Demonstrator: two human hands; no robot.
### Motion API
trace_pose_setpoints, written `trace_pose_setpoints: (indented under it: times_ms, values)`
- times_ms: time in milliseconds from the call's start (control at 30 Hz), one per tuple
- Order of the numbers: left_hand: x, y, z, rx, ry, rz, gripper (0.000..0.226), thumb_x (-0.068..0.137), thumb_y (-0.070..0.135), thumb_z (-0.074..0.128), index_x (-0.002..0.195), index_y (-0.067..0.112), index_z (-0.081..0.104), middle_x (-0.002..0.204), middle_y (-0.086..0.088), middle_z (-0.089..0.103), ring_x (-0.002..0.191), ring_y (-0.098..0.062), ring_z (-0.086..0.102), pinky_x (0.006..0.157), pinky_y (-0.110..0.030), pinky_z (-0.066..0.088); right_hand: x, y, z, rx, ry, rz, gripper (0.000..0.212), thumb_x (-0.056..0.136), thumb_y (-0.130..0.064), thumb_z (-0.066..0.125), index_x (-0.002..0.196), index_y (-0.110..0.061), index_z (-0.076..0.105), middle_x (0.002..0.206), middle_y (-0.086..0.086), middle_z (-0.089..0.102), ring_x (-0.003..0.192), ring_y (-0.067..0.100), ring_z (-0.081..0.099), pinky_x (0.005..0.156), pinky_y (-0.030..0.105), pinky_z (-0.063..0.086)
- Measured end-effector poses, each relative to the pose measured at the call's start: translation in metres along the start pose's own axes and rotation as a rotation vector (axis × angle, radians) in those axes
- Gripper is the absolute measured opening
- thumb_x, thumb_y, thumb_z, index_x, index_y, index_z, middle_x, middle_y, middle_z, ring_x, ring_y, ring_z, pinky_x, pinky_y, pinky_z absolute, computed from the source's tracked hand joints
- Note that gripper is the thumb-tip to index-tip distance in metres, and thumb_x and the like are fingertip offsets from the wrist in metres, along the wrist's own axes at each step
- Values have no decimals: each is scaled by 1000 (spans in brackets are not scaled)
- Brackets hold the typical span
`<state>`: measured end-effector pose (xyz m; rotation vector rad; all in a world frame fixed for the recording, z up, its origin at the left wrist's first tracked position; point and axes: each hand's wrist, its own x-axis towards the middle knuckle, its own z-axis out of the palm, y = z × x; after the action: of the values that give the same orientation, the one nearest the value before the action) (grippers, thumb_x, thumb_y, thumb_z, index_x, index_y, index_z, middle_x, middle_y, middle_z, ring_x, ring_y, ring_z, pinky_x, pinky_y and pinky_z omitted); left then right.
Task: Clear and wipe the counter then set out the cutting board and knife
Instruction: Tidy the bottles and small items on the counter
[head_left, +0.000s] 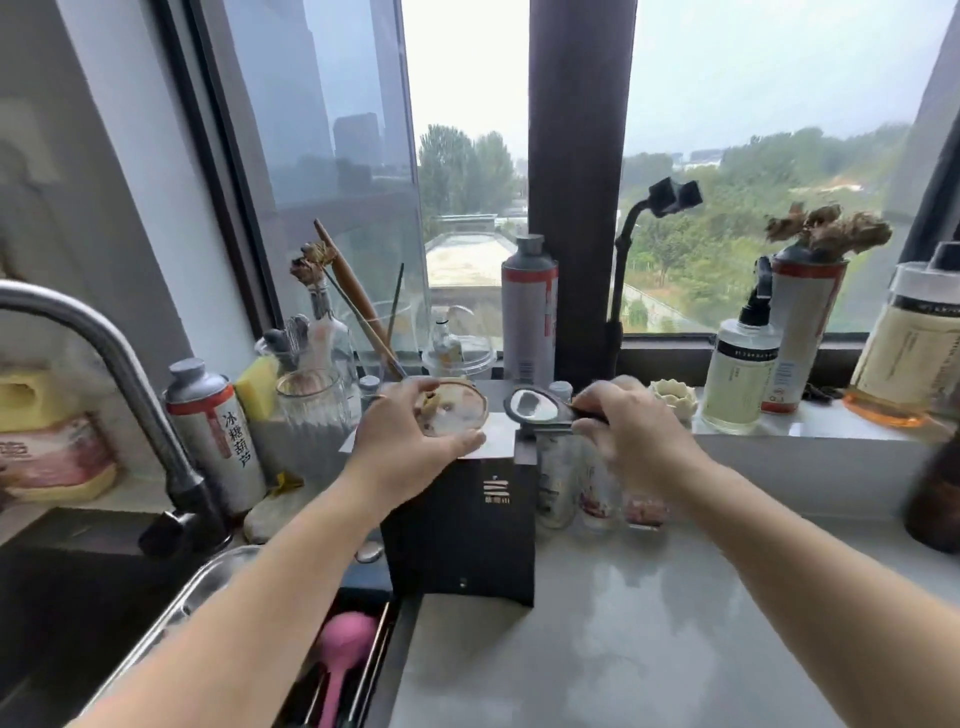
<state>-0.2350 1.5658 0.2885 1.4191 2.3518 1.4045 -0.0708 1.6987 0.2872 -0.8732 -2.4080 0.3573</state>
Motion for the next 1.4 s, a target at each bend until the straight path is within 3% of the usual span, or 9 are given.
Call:
trace_pose_setpoints:
  times_ms: [167, 567, 700, 833, 900, 967, 1100, 1167, 1400]
  values:
    - [78, -23, -9, 30, -64, -138, 75, 60, 27, 83, 122, 8, 45, 122, -14, 57, 107, -27, 54, 94, -37, 47, 75, -29, 30, -154, -105, 102, 28, 90, -22, 55, 111, -5, 59, 115, 20, 56, 106, 35, 54, 88, 40, 46]
    - [121, -66, 21, 152, -72, -246, 74, 58, 31, 83, 117, 9, 44, 122, -14, 56, 109, -29, 53, 90, -36, 46, 125, -13, 82, -283, -209, 178, 24, 87, -12, 56, 110, -7, 60, 115, 15, 61, 104, 33, 56, 90, 42, 49]
    - [120, -56, 22, 192, -134, -257, 82, 63, 35, 80, 129, 11, 37, 133, -15, 50, 118, -31, 48, 97, -39, 43, 117, -9, 68, -119, -131, 139, 31, 90, -11, 51, 120, -6, 54, 124, 17, 54, 112, 32, 52, 95, 39, 45]
    - [72, -19, 34, 177, 47, 49, 73, 74, 39, 69, 134, 16, 33, 136, -12, 47, 127, -32, 41, 104, -48, 36, 59, 19, 34, 87, 129, 86, 35, 87, -16, 57, 121, -10, 56, 120, 12, 59, 108, 25, 56, 92, 23, 40]
    - [21, 4, 61, -19, 168, 339, 57, 73, 36, 65, 122, 15, 46, 121, -4, 56, 116, -23, 50, 99, -38, 41, 8, 53, 22, 100, 249, 120, 29, 83, -14, 62, 111, -9, 63, 108, 11, 65, 96, 24, 61, 84, 24, 43]
    - [-42, 17, 103, -131, 84, 461, 50, 71, 35, 60, 116, 15, 52, 111, 6, 54, 108, -13, 51, 95, -28, 40, -48, 100, 15, 56, 280, 256, 26, 80, -10, 64, 105, -6, 65, 103, 14, 67, 94, 29, 62, 86, 33, 47]
    - [-139, 13, 192, -118, -325, 195, 63, 73, 29, 68, 129, 20, 41, 126, 11, 46, 122, -16, 45, 103, -30, 33, -152, 207, 3, -115, 112, 746, 39, 80, -16, 65, 117, -3, 58, 118, 25, 56, 114, 39, 48, 99, 40, 33]
    - [-165, 3, 223, -89, -396, 59, 73, 72, 25, 72, 134, 20, 34, 133, 3, 47, 125, -17, 44, 106, -35, 32, -191, 249, -8, -151, 114, 919, 44, 78, -22, 68, 117, -5, 57, 120, 26, 53, 116, 40, 42, 100, 41, 30]
    - [-188, 21, 278, -7, -353, -94, 92, 63, 29, 78, 139, 24, 24, 131, -2, 50, 119, -20, 49, 100, -37, 28, -228, 324, -20, -79, 25, 995, 66, 67, -36, 74, 124, -11, 50, 128, 18, 53, 122, 35, 41, 103, 39, 31]
